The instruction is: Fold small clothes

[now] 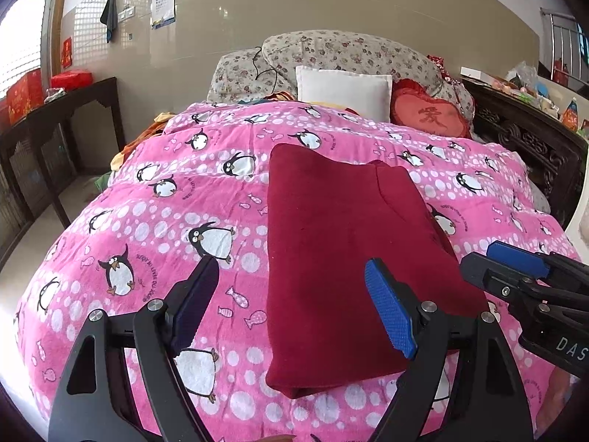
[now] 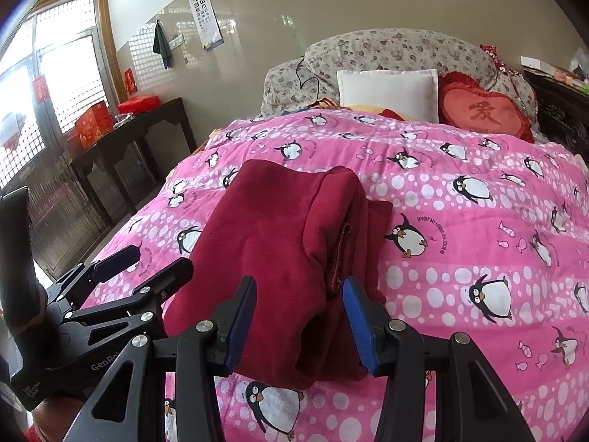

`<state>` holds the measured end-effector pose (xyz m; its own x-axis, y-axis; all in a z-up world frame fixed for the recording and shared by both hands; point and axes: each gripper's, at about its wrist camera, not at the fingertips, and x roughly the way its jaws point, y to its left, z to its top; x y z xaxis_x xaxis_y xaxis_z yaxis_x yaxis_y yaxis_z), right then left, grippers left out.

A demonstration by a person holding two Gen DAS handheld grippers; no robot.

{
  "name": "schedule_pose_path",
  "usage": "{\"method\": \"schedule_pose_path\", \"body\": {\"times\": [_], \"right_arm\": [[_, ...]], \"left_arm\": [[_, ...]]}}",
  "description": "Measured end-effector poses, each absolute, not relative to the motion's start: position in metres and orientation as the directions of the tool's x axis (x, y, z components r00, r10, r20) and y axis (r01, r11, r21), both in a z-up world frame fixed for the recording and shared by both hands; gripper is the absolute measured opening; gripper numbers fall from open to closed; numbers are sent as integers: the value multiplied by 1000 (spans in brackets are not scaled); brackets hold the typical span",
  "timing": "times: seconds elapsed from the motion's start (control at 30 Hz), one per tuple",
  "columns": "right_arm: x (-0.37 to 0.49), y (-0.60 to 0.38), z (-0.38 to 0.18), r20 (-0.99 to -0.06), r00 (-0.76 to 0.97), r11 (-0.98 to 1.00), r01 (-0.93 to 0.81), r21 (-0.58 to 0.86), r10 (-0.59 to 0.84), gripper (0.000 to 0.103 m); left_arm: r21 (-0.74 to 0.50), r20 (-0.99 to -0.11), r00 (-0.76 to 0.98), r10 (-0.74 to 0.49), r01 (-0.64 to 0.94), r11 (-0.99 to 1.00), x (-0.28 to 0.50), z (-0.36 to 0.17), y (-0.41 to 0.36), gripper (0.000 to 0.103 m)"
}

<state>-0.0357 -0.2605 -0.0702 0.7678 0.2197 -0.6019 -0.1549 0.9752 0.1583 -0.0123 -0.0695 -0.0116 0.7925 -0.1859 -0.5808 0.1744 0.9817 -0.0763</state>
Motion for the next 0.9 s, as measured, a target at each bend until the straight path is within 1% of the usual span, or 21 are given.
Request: {"method": "schedule_pose_path", "body": {"times": [0.9], "right_arm": [[-35,-255,-73,-611,759,974,-162,158,225,47]], "left_arm": [[-63,-589,790,-171,166,984,-12,-16,-74,82]]}}
